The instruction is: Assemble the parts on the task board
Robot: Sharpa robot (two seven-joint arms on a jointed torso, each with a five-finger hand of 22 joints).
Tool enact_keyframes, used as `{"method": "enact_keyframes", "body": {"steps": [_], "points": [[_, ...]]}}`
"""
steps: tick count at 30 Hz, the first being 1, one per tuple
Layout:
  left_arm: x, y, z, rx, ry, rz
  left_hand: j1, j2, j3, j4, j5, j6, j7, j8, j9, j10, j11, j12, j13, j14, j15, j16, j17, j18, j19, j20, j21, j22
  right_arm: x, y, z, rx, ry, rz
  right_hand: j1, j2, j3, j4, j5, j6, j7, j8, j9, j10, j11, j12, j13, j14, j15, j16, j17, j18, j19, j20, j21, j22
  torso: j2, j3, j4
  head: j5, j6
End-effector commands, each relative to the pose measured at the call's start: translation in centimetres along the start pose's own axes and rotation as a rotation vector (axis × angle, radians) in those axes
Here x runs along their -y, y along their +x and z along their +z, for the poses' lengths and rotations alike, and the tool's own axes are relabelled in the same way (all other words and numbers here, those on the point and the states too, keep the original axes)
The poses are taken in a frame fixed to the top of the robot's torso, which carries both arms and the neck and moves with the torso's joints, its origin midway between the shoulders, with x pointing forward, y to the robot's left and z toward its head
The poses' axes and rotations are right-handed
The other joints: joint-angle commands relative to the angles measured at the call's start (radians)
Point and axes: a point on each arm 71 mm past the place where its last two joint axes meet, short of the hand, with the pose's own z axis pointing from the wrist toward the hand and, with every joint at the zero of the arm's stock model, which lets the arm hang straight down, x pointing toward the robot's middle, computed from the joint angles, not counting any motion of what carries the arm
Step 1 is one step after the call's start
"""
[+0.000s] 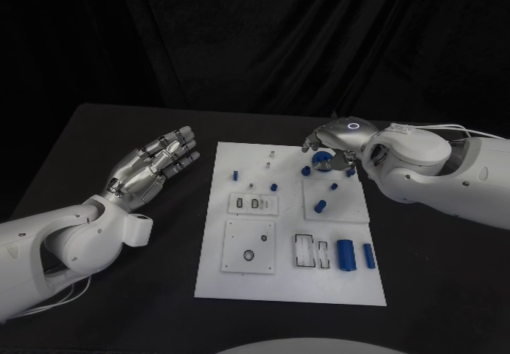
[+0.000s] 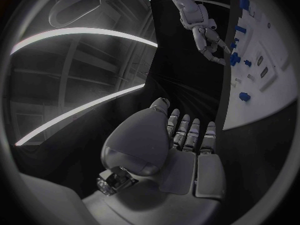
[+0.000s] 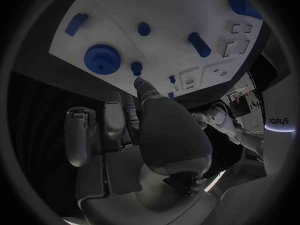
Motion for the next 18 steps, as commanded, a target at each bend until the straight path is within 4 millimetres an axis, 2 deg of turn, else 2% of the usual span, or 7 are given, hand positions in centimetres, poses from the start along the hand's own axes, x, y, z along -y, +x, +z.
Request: {"method": "enact_keyframes", "body": {"steps": [1, 3, 6, 10, 15, 18], "points": [[0.8, 0.3, 0.2, -0.023, 0.105, -0.013, 0.01, 0.002, 0.007, -0.001, 0.004, -0.008, 0.0, -0.003, -0.001, -0.004, 0.006, 0.0, -0.001, 0.0, 0.005, 0.002, 0.0, 0.019, -0.001, 0.009, 0.006, 0.001, 0.0, 0.1, -0.2, 0.028, -0.003, -0.021, -0.008, -0.004, 0.001, 0.01, -0.002, 0.007, -0.001, -0.009, 0.002, 0.01, 0.001, -0.008, -0.001, 0.011, 0.001, 0.009, 0.01, -0.014, 0.011, 0.003, 0.005, 0.146, 0.0, -0.0008, 0.0004, -0.001, -0.011], [0.8, 0.4, 0.2, -0.025, 0.106, -0.015, 0.01, 0.002, 0.008, -0.001, 0.004, -0.009, 0.0, -0.003, -0.001, -0.004, 0.006, 0.0, -0.001, 0.001, 0.005, 0.003, 0.001, 0.019, 0.0, 0.009, 0.006, 0.001, 0.0, 0.2, -0.3, 0.027, -0.007, -0.018, -0.009, -0.006, 0.002, 0.012, -0.001, 0.01, -0.002, -0.013, 0.002, 0.016, 0.002, -0.011, -0.002, 0.014, 0.001, 0.012, 0.017, -0.016, 0.016, 0.003, 0.008, 0.152, -0.001, -0.0005, 0.001, -0.001, -0.013], [0.8, 0.4, 0.3, -0.028, 0.105, -0.017, 0.01, 0.002, 0.009, -0.002, 0.004, -0.008, 0.0, -0.003, -0.001, -0.005, 0.006, 0.0, -0.001, 0.0, 0.005, 0.003, 0.0, 0.019, 0.0, 0.01, 0.006, 0.001, 0.0, 0.4, -0.3, 0.023, -0.013, -0.017, -0.008, -0.009, 0.007, 0.013, 0.007, 0.01, -0.004, -0.024, 0.003, 0.025, 0.001, -0.02, -0.004, 0.016, 0.001, 0.012, 0.019, -0.016, 0.017, 0.003, 0.009, 0.155, -0.002, -0.0002, -0.002, -0.001, -0.014], [0.7, 0.5, 0.4, -0.031, 0.106, -0.019, 0.01, 0.002, 0.009, -0.002, 0.004, -0.008, 0.0, -0.003, -0.001, -0.005, 0.006, 0.0, -0.001, 0.0, 0.005, 0.003, 0.0, 0.019, 0.0, 0.01, 0.006, 0.001, -0.1, 0.6, -0.4, 0.017, -0.019, -0.015, -0.006, -0.011, 0.011, 0.014, 0.013, 0.009, -0.005, -0.033, 0.003, 0.034, 0.001, -0.027, -0.005, 0.018, 0.001, 0.013, 0.023, -0.016, 0.019, 0.002, 0.01, 0.157, -0.003, -0.0003, 0.0006, -0.003, -0.018], [0.6, 0.5, 0.5, -0.035, 0.103, -0.021, 0.01, 0.003, 0.01, -0.002, 0.004, -0.008, 0.001, -0.003, -0.001, -0.005, 0.007, 0.0, -0.001, 0.0, 0.006, 0.003, 0.0, 0.019, 0.0, 0.011, 0.007, 0.001, -0.1, 0.9, -0.3, 0.011, -0.025, -0.015, -0.002, -0.013, 0.026, 0.017, 0.036, 0.021, -0.003, -0.047, 0.006, 0.061, 0.0, -0.045, -0.008, 0.02, 0.0, 0.012, 0.027, -0.017, 0.021, 0.002, 0.012, 0.161, -0.003, -0.0022, 0.0044, -0.008, -0.02], [0.6, 0.5, 0.5, -0.036, 0.103, -0.022, 0.011, 0.003, 0.012, -0.003, 0.003, -0.008, 0.001, -0.003, -0.001, -0.005, 0.008, 0.0, -0.001, 0.0, 0.007, 0.003, 0.0, 0.019, 0.0, 0.011, 0.006, 0.001, -0.1, 1.1, -0.1, 0.016, -0.03, -0.013, -0.004, -0.013, 0.031, 0.021, 0.041, 0.026, 0.0, -0.051, 0.008, 0.073, 0.001, -0.05, -0.009, 0.021, 0.0, 0.012, 0.028, -0.018, 0.023, 0.002, 0.013, 0.164, -0.004, -0.0015, 0.0005, -0.004, -0.021]]}}
